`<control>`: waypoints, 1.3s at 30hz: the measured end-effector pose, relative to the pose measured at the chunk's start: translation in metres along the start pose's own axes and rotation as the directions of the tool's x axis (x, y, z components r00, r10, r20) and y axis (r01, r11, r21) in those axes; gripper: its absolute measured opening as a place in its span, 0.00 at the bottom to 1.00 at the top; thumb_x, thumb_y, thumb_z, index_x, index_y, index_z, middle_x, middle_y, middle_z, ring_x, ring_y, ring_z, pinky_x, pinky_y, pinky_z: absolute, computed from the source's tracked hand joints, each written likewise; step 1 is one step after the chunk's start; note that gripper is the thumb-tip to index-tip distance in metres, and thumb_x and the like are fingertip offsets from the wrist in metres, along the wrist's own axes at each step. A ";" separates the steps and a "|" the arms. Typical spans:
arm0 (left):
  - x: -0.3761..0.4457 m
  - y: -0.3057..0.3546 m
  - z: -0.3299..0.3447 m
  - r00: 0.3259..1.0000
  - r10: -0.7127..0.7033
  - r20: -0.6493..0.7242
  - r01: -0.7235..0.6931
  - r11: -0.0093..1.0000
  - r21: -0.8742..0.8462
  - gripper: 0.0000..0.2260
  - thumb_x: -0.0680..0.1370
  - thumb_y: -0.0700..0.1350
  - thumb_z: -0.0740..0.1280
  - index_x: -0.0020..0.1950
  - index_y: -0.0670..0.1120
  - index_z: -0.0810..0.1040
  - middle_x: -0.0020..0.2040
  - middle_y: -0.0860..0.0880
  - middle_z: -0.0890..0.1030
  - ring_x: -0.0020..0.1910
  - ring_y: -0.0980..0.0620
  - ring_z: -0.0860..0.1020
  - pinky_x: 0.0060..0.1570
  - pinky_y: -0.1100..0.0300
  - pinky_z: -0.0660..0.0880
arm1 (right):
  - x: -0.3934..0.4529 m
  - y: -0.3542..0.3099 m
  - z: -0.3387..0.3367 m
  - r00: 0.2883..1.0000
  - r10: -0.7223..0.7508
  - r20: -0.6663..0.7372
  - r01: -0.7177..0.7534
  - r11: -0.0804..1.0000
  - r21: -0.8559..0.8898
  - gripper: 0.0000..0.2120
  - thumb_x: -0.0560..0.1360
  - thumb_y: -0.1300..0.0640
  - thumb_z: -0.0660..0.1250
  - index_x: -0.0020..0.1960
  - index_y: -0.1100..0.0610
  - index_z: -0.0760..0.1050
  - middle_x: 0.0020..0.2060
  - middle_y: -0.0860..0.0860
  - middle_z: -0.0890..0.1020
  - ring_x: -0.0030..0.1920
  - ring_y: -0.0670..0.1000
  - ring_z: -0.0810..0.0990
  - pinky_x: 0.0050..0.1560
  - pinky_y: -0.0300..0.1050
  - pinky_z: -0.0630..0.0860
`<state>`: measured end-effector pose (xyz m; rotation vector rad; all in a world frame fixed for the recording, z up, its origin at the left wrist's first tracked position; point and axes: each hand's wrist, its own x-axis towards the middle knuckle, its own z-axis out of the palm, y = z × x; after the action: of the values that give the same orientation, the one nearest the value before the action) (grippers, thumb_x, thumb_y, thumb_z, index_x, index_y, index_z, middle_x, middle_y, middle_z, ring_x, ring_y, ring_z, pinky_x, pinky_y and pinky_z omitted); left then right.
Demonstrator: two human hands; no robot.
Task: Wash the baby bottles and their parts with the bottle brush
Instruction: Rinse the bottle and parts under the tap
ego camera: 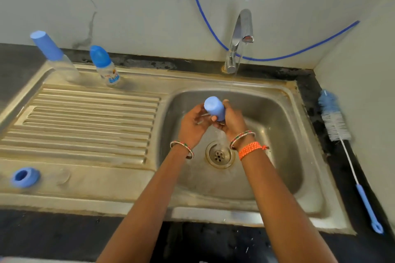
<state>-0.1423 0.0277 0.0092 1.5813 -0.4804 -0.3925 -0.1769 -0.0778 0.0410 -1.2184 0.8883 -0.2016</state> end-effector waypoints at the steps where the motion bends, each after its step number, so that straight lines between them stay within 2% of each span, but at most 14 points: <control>1: -0.007 -0.002 -0.010 1.000 -0.017 -0.008 0.017 1.000 0.015 0.16 0.70 0.35 0.73 0.56 0.43 0.77 0.49 0.45 0.81 0.46 0.59 0.80 0.51 0.64 0.76 | -0.008 0.004 0.003 0.992 -0.128 -0.013 0.124 0.981 -0.152 0.14 0.82 0.55 0.55 0.53 0.63 0.75 0.49 0.59 0.78 0.46 0.56 0.78 0.45 0.50 0.77; 4: -0.031 -0.002 -0.042 0.994 -0.109 -0.004 0.109 0.994 0.020 0.10 0.73 0.32 0.69 0.52 0.42 0.77 0.38 0.53 0.82 0.36 0.66 0.78 0.42 0.68 0.75 | -0.027 0.017 0.013 0.895 -0.440 0.070 0.409 0.749 -0.521 0.13 0.80 0.64 0.56 0.57 0.64 0.77 0.57 0.60 0.80 0.58 0.58 0.77 0.59 0.52 0.72; 6: -0.048 0.003 -0.069 0.989 -0.151 -0.004 0.151 0.988 -0.032 0.06 0.77 0.32 0.65 0.51 0.41 0.76 0.33 0.57 0.82 0.34 0.64 0.79 0.39 0.65 0.78 | -0.048 0.026 0.029 0.872 -0.469 0.138 0.453 0.670 -0.589 0.14 0.78 0.66 0.56 0.57 0.62 0.78 0.55 0.59 0.81 0.56 0.57 0.78 0.57 0.49 0.73; 8: -0.063 0.011 -0.096 0.987 -0.160 -0.015 0.159 0.986 -0.045 0.06 0.78 0.31 0.62 0.50 0.40 0.75 0.34 0.53 0.81 0.34 0.60 0.80 0.37 0.63 0.79 | -0.069 0.038 0.049 0.854 -0.494 0.164 0.483 0.634 -0.604 0.15 0.76 0.68 0.56 0.56 0.63 0.78 0.54 0.59 0.81 0.55 0.58 0.78 0.57 0.50 0.73; 11: -0.083 0.009 -0.146 0.991 -0.105 -0.087 0.119 0.978 0.171 0.05 0.76 0.40 0.62 0.48 0.41 0.78 0.40 0.42 0.81 0.39 0.48 0.80 0.38 0.55 0.80 | -0.107 0.057 0.095 0.844 -0.442 0.304 0.535 0.665 -0.520 0.17 0.69 0.71 0.59 0.55 0.64 0.77 0.50 0.58 0.82 0.53 0.57 0.79 0.52 0.40 0.73; 14: -0.097 0.000 -0.190 0.977 -0.014 -0.212 0.098 0.916 0.390 0.08 0.77 0.42 0.64 0.47 0.38 0.80 0.43 0.41 0.82 0.40 0.47 0.78 0.39 0.65 0.72 | -0.136 0.078 0.142 0.810 -0.325 0.489 0.545 0.727 -0.418 0.23 0.61 0.61 0.62 0.56 0.57 0.75 0.50 0.53 0.80 0.51 0.52 0.79 0.50 0.41 0.74; 16: -0.106 -0.002 -0.215 0.958 0.003 -0.287 0.124 0.897 0.424 0.06 0.78 0.38 0.63 0.47 0.37 0.79 0.44 0.42 0.82 0.40 0.50 0.76 0.35 0.75 0.68 | -0.147 0.094 0.167 0.794 -0.335 0.506 0.562 0.722 -0.403 0.21 0.63 0.59 0.69 0.56 0.56 0.75 0.50 0.51 0.80 0.50 0.50 0.78 0.49 0.40 0.74; 19: -0.114 -0.010 -0.247 0.947 0.027 -0.320 0.123 0.890 0.439 0.07 0.76 0.32 0.61 0.47 0.39 0.79 0.45 0.44 0.81 0.42 0.51 0.77 0.37 0.75 0.69 | -0.152 0.112 0.189 0.784 -0.417 0.459 0.603 0.686 -0.408 0.17 0.67 0.63 0.74 0.53 0.59 0.75 0.47 0.49 0.80 0.45 0.47 0.77 0.44 0.27 0.70; 22: -0.114 -0.011 -0.276 0.921 0.025 -0.389 0.115 0.937 0.331 0.15 0.73 0.27 0.59 0.42 0.45 0.78 0.42 0.48 0.81 0.45 0.45 0.80 0.46 0.57 0.76 | -0.154 0.128 0.198 0.769 -0.396 0.503 0.623 0.640 -0.450 0.16 0.67 0.63 0.74 0.53 0.60 0.74 0.47 0.52 0.80 0.45 0.49 0.77 0.42 0.27 0.69; 24: -0.114 -0.008 -0.291 0.917 0.017 -0.399 0.097 0.959 0.264 0.17 0.73 0.27 0.58 0.40 0.48 0.76 0.40 0.50 0.80 0.44 0.43 0.81 0.44 0.51 0.78 | -0.157 0.139 0.203 0.746 -0.376 0.549 0.647 0.604 -0.465 0.15 0.68 0.63 0.74 0.53 0.58 0.74 0.46 0.51 0.81 0.45 0.49 0.78 0.43 0.29 0.70; 28: -0.112 -0.005 -0.305 0.932 -0.014 -0.363 0.094 0.974 0.204 0.15 0.75 0.28 0.60 0.41 0.47 0.77 0.39 0.50 0.80 0.42 0.45 0.80 0.43 0.52 0.78 | -0.161 0.148 0.208 0.724 -0.393 0.566 0.678 0.555 -0.482 0.15 0.68 0.62 0.73 0.53 0.56 0.74 0.46 0.47 0.79 0.45 0.46 0.76 0.44 0.29 0.69; 31: -0.108 -0.007 -0.305 0.945 -0.046 -0.323 0.107 0.979 0.173 0.16 0.75 0.29 0.60 0.40 0.50 0.76 0.40 0.50 0.80 0.42 0.46 0.80 0.42 0.52 0.79 | -0.160 0.142 0.207 0.738 -0.336 0.585 0.656 0.561 -0.505 0.21 0.68 0.59 0.74 0.59 0.56 0.74 0.50 0.47 0.79 0.49 0.44 0.76 0.48 0.27 0.68; 35: -0.096 -0.004 -0.300 0.952 -0.088 -0.293 0.130 0.983 0.128 0.16 0.76 0.29 0.56 0.42 0.48 0.76 0.41 0.49 0.80 0.37 0.52 0.79 0.36 0.56 0.77 | -0.155 0.122 0.203 0.755 -0.333 0.565 0.614 0.659 -0.433 0.22 0.70 0.58 0.74 0.62 0.54 0.73 0.57 0.46 0.79 0.58 0.42 0.76 0.61 0.33 0.70; 39: -0.071 0.002 -0.294 0.948 -0.119 -0.295 0.147 0.986 0.074 0.16 0.76 0.29 0.55 0.42 0.48 0.75 0.40 0.51 0.80 0.32 0.59 0.79 0.30 0.63 0.75 | -0.132 0.094 0.202 0.787 -0.360 0.501 0.568 0.740 -0.361 0.14 0.71 0.63 0.72 0.55 0.54 0.77 0.51 0.49 0.82 0.53 0.46 0.80 0.57 0.38 0.75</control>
<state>-0.0491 0.3149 0.0282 1.7358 -0.1686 -0.2352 -0.1544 0.1802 0.0361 -1.8922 0.2371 -0.1226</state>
